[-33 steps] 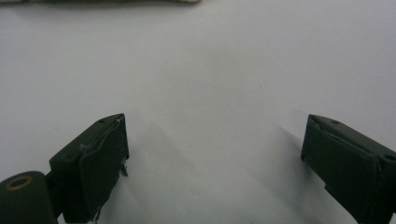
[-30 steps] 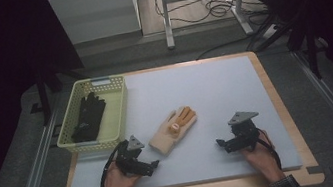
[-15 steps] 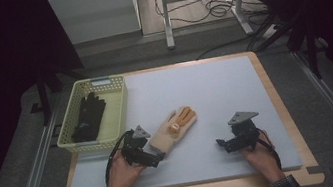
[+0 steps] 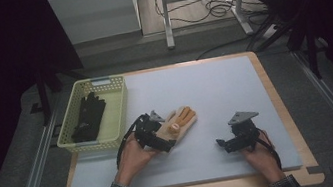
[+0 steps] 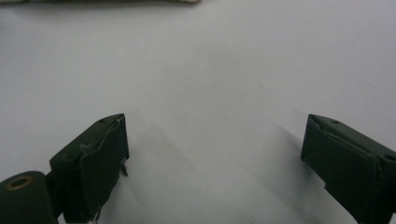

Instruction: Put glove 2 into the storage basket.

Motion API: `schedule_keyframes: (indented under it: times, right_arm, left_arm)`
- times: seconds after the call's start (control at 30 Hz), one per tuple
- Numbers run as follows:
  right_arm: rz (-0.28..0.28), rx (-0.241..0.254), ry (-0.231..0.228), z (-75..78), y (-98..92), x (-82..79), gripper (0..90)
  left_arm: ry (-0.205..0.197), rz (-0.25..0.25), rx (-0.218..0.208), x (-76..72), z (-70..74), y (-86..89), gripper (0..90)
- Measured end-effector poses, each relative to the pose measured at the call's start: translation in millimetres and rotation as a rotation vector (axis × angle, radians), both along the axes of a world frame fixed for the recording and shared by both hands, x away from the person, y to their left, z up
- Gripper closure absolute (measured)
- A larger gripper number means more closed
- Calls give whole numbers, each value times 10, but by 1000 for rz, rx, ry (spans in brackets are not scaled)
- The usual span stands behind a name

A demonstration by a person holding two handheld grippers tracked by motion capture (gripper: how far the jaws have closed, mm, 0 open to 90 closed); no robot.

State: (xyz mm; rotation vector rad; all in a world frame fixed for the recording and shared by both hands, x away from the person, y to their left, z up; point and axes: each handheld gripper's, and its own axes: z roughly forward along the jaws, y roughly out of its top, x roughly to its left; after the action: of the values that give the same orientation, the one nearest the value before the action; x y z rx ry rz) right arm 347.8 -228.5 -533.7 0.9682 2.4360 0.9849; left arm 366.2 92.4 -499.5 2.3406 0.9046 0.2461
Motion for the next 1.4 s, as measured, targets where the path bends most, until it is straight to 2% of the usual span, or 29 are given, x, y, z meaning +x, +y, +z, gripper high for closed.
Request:
schedule_keyframes:
  times: [0.13,0.27,0.37,0.47,0.6,0.77,0.83,0.93,1.1,1.2,1.4]
  right_arm:
    - [-1,1,0,0,1,-1,73]
    - [-1,1,0,0,1,-1,73]
    - [-1,1,0,0,1,0,73]
    - [-1,1,0,0,1,-1,73]
    - [-1,1,0,0,1,-1,73]
    - [0,0,1,0,1,0,73]
    - [-1,0,1,-1,1,0,73]
    - [-1,0,1,-1,2,0,73]
    - [-1,0,1,-1,2,0,73]
    - [-1,-1,1,0,1,-1,73]
    - [0,0,0,-1,1,0,73]
  left_arm:
    - [15,-2,17,128,-40,-127,0]
    - [49,-8,20,235,-118,-244,0]
    - [59,-3,56,291,-184,-333,0]
    - [58,7,83,338,-238,-378,0]
    - [70,-5,86,355,-260,-380,40]
    - [56,-18,71,268,-203,-370,286]
    - [58,-18,73,245,-184,-375,397]
    - [60,-27,79,228,-159,-391,516]
    - [65,-29,50,241,-82,-365,593]
    - [47,-17,70,245,-14,-348,612]
    - [30,20,59,296,171,-238,622]
